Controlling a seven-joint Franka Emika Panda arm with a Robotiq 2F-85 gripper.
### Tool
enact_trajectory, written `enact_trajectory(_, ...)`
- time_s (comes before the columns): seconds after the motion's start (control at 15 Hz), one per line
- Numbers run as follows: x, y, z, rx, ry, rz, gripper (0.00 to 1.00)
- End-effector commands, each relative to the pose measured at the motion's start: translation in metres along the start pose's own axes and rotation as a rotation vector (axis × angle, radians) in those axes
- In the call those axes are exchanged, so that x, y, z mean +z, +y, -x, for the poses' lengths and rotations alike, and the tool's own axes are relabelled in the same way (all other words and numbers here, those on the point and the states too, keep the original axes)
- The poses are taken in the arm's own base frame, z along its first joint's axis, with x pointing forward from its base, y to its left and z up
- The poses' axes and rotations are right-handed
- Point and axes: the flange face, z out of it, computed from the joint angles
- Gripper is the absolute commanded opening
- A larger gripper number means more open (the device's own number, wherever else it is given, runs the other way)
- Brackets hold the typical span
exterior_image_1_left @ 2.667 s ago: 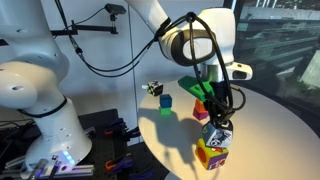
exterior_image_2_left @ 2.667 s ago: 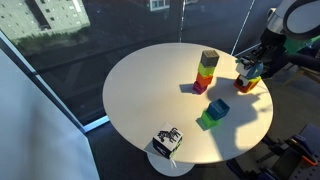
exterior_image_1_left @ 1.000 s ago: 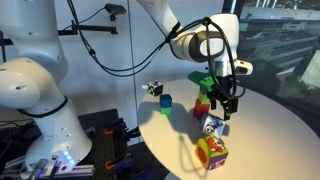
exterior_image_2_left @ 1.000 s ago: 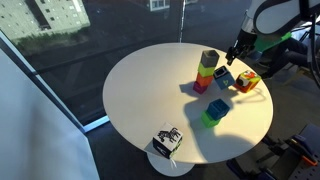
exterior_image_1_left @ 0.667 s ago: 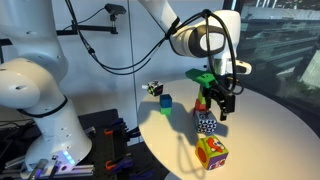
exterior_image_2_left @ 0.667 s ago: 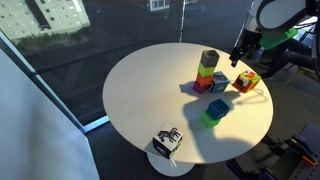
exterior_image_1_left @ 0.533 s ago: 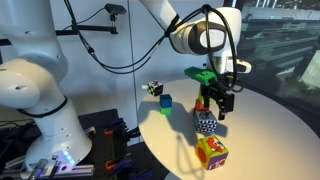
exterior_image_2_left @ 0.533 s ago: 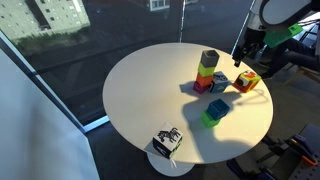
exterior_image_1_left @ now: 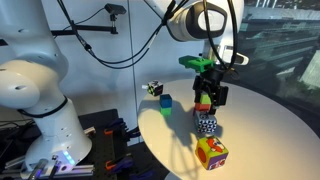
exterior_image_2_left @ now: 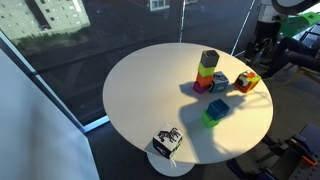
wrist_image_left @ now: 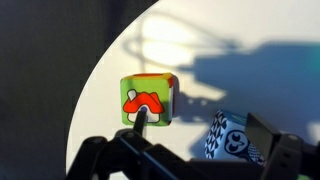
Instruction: Pick up the block with the number four on it and put it on the table
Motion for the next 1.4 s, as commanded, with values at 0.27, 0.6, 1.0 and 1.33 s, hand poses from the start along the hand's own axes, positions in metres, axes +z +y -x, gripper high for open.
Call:
enact_trajectory(0.27, -0.050, -0.011, 0.045, -0.077, -0.069, -0.085, 1.00)
enact_trajectory(0.6, -0.086, -0.019, 0.078, -0.146, -0.086, -0.111, 1.00)
enact_trajectory(1.0, -0.116, -0.028, 0.112, -0.155, 0.008, -0.112, 1.00)
enact_trajectory(1.33, -0.126, -0.028, 0.133, -0.153, 0.072, -0.138, 1.00)
